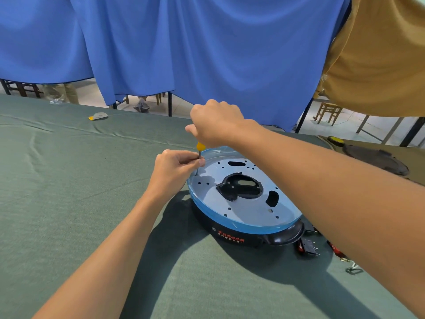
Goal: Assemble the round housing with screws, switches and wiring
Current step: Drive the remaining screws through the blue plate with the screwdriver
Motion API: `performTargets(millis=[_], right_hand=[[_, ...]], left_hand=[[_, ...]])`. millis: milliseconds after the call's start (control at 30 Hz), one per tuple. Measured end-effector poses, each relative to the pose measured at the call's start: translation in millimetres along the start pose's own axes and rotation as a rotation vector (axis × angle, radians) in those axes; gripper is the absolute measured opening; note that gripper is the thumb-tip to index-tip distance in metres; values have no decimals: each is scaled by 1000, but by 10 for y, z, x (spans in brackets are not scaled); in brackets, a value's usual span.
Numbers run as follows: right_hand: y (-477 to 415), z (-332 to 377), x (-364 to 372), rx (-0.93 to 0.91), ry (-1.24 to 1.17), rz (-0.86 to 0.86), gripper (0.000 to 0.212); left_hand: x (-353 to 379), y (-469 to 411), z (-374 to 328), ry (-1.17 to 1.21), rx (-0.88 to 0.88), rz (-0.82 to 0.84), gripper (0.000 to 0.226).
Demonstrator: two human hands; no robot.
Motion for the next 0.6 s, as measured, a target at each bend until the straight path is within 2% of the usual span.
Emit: performTargets(millis=[67,167,233,367,467,600], right_hand=[[-24,-43,2,35,-22,56,43],[-38,-39,9,58,-74,130,45],[-45,-13,4,29,-129,186,36],[-67,43,-61,-92,-151,229,2],[-72,38,-74,-65,-111,225,18],[-122,73,-48,11,-120,236,24]], left_hand=[[-5,1,-25,5,13,-20,12],[-17,-9,-47,-29,-7,-72,14],[-14,-26,-22,-65,-46,-64,13],[-20,-70,-14,-103,-71,-5,13],[-26,-91,-33,-147,-40,13,11],[-34,-113,-1,-191,9,97,7]])
Point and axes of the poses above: each hand's wrist, its own y-axis away from the middle knuckle, its own x-axis out of the palm, z = x × y, the point moved 4 cm from there along -y, towards the middle knuckle, and after that the axes turned 14 degrees about -y, right-handed, at the moved point
